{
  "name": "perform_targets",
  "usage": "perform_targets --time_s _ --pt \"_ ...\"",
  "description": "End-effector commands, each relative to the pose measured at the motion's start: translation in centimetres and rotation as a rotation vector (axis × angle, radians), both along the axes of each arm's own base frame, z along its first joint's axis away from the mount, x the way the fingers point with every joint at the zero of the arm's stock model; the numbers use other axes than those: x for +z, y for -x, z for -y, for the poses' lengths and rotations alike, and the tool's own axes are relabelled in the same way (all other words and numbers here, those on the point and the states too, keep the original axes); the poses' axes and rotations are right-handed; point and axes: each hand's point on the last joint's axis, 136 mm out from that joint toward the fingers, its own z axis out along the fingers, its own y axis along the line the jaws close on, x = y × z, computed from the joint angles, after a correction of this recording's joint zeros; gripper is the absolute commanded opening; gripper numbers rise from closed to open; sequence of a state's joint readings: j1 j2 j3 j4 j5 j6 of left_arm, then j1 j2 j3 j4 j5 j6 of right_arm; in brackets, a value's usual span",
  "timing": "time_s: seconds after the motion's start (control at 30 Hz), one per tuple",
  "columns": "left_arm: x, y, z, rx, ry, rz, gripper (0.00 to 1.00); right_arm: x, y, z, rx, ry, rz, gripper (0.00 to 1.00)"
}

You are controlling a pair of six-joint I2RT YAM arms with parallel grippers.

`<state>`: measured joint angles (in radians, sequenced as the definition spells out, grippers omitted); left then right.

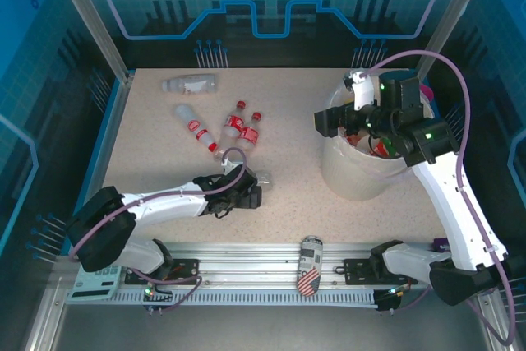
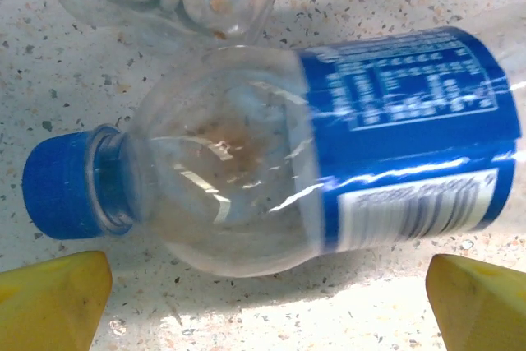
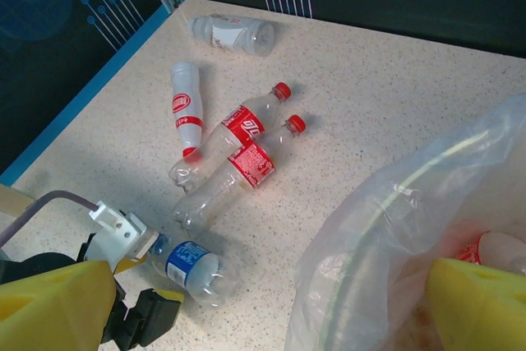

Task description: Put the plastic bottles in the bin

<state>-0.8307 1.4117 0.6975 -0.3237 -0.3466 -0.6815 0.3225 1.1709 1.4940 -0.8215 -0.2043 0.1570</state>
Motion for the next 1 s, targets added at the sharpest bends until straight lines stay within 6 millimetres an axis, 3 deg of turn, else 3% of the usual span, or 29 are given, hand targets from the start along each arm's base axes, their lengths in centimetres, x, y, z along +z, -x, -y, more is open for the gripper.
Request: perform_targets --time_s 0.0,0.1,0.23,0.37,0.43,0.57,0.67,0.83,0.97 --pt "0.7 -0.5 1.6 -0.057 0.035 0.011 0.99 0.6 0.5 0.2 -0.004 0.005 0.030 0.98" --pt "1.3 -0.2 2.3 -0.082 0.078 0.014 0.99 0.5 0.4 0.2 -0.004 0.011 0.030 0.98" --pt "2.6 0.0 0.9 -0.004 0.084 0.032 0.99 0.5 0.1 -0.1 0.003 0.008 0.026 0.98" --pt "5.5 -0.5 1.2 0.010 0.174 0.113 0.99 0.2 -0.1 -0.2 0.008 0.011 0.020 0.98" --pt "6.9 -0.8 1.6 -0.066 0.160 0.162 0.98 0.0 -0.1 -0.1 0.007 0.018 0.020 0.98" --pt "8.5 -0.1 3.0 -0.410 0.019 0.173 0.99 -0.1 -0.1 0.3 -0.002 0.041 0.022 0.98" --pt "8.7 -0.5 3.5 -0.599 -0.069 0.185 0.99 -0.2 -0.1 0.3 -0.003 0.042 0.023 0.98" --pt "8.4 -2.8 4.1 -0.681 -0.013 0.163 0.97 -0.4 0.3 0.5 -0.007 0.039 0.016 0.98" --pt "7.1 -3.5 5.3 -0.738 0.010 0.115 0.94 -0.4 0.7 1.0 -0.021 0.048 0.019 0.98"
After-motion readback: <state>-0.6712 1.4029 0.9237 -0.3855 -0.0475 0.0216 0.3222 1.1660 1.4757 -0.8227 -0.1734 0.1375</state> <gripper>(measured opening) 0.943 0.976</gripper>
